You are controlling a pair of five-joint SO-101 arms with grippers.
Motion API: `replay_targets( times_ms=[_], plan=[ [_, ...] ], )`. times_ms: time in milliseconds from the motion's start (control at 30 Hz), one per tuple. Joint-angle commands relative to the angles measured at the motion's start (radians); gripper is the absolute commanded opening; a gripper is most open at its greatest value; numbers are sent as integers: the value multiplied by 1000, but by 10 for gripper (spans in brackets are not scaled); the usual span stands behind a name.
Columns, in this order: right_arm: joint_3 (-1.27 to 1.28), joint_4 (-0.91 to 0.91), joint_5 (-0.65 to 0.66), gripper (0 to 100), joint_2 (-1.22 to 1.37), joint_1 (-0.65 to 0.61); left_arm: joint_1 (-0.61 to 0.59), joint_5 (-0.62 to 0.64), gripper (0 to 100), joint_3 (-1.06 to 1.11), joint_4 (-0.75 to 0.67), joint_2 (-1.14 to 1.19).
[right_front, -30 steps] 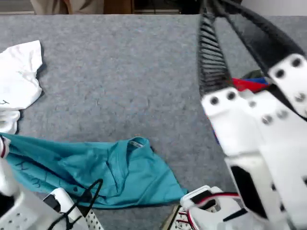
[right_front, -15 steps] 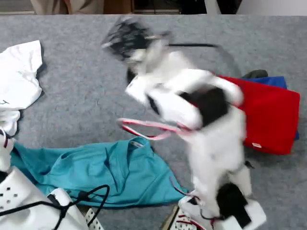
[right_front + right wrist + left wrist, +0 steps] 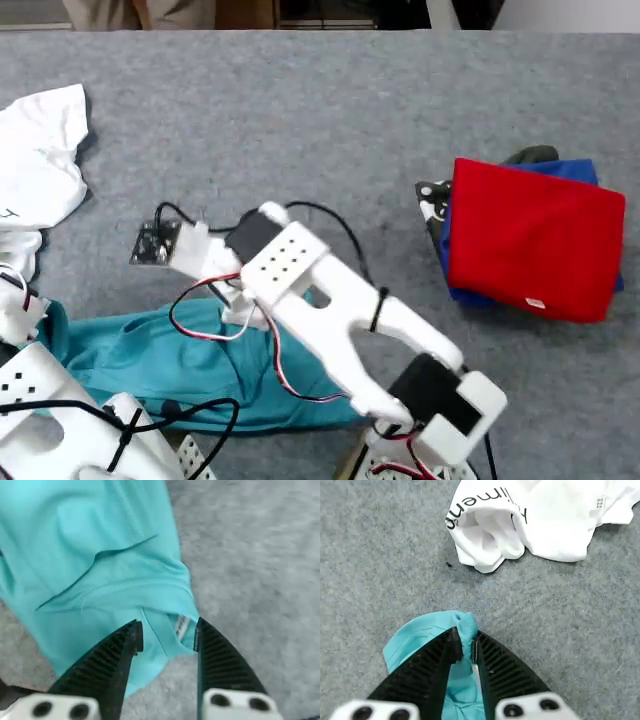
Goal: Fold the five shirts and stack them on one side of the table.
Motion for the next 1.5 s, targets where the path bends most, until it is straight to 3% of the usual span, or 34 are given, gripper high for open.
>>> replay_targets(
  times_ms=[0,200,333,633,867,1033,1267,1467],
  plan=[
    [22,-94,11,186,56,-13,-2,-8,18,5,-17,-8],
    [22,-218,12,175,236,-7,-2,-8,18,8,-17,-2],
    [-8,-238,5,30,331,18,0,-8,18,44,-31,-7],
    [-130,-178,46,4,331,260,3,-57,18,173,-110,1],
    [-306,-140,157,4,335,450,199,-77,18,253,-141,1],
    [-383,-123,279,26,387,487,298,-32,18,299,-210,1],
    [-479,20,288,252,358,496,302,-35,18,384,-311,2],
    [-608,80,210,214,351,435,302,-32,18,448,-367,2]
  ],
)
